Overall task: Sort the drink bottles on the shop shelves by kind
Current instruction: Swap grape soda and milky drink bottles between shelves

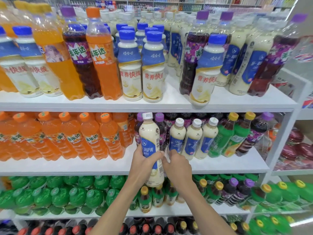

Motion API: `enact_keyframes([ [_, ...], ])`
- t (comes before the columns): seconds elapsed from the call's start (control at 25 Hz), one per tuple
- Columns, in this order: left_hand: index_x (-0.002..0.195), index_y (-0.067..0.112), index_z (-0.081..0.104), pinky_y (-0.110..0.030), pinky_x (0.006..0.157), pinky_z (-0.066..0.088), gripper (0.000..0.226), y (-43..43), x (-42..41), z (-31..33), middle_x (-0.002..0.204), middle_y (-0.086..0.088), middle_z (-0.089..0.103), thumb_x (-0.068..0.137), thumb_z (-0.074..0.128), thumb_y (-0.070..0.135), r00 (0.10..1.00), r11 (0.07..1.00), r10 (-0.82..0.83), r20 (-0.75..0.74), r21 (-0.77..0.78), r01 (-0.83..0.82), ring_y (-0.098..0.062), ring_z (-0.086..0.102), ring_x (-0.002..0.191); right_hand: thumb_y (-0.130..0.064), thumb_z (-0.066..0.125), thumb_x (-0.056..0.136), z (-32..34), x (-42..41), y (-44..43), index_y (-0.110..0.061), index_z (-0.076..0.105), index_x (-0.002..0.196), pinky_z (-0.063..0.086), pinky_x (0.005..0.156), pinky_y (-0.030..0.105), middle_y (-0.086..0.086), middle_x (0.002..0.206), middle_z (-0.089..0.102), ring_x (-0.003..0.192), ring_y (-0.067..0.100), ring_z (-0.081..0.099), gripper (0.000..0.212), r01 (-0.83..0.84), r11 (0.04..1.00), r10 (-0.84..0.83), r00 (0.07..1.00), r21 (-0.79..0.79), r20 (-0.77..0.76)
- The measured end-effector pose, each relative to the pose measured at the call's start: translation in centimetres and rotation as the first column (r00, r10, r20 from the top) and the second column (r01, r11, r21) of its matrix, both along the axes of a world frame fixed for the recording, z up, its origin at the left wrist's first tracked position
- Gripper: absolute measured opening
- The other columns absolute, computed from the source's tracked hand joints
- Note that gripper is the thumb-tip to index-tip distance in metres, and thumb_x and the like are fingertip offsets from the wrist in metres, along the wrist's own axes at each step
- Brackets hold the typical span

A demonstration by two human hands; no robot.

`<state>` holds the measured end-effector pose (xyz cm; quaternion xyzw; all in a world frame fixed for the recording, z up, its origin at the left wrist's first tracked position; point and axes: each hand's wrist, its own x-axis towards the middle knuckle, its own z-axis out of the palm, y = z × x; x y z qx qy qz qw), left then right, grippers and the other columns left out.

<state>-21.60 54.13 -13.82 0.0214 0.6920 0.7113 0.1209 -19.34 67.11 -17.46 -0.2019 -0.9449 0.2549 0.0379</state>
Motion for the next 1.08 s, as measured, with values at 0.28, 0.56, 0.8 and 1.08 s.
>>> enact_keyframes([
  [0.28,0.103,0.012,0.066,-0.021,0.060,0.055,0.024,3.1,0.6,1.1,0.083,-0.004,0.076,0.085,0.077,0.001,0.999,1.000,-0.004,-0.051,-0.003,0.004,-0.017,0.074,0.076,-0.047,0.051,0.102,1.1,2.8,6.7,-0.014,0.057,0.119,0.052,0.081,0.039,0.005,0.114,0.067,0.105,0.027,0.063,0.037,0.010,1.000,-0.009,0.999,0.001,-0.039],
  [0.56,0.106,0.016,0.067,-0.022,0.063,0.057,0.027,7.7,0.6,3.6,0.087,0.000,0.079,0.086,0.078,0.004,0.990,0.997,-0.069,-0.125,0.006,0.071,-0.018,0.076,0.081,-0.045,0.054,0.101,4.0,3.7,12.1,-0.014,0.059,0.115,0.053,0.077,0.038,0.005,0.109,0.065,0.098,0.025,0.063,0.035,0.011,0.999,-0.008,0.997,0.037,-0.072],
  [0.8,0.108,0.013,0.065,-0.038,0.072,0.062,0.030,10.8,0.9,5.4,0.092,-0.007,0.077,0.083,0.083,0.013,0.977,0.991,-0.132,-0.165,-0.008,0.133,-0.024,0.076,0.085,-0.042,0.058,0.099,7.5,4.2,15.0,-0.017,0.060,0.110,0.052,0.074,0.038,0.002,0.105,0.065,0.096,0.024,0.064,0.028,0.023,0.998,-0.015,0.991,0.053,-0.135],
  [1.08,0.099,0.010,0.065,-0.045,0.075,0.060,0.038,15.4,0.6,8.5,0.088,-0.011,0.077,0.069,0.084,0.023,0.961,0.984,-0.174,-0.213,0.007,0.179,-0.029,0.075,0.081,-0.047,0.062,0.095,14.2,5.0,20.9,-0.019,0.062,0.132,0.051,0.093,0.036,-0.001,0.129,0.068,0.118,0.023,0.063,0.046,0.112,0.994,-0.111,0.936,-0.016,-0.335],
])
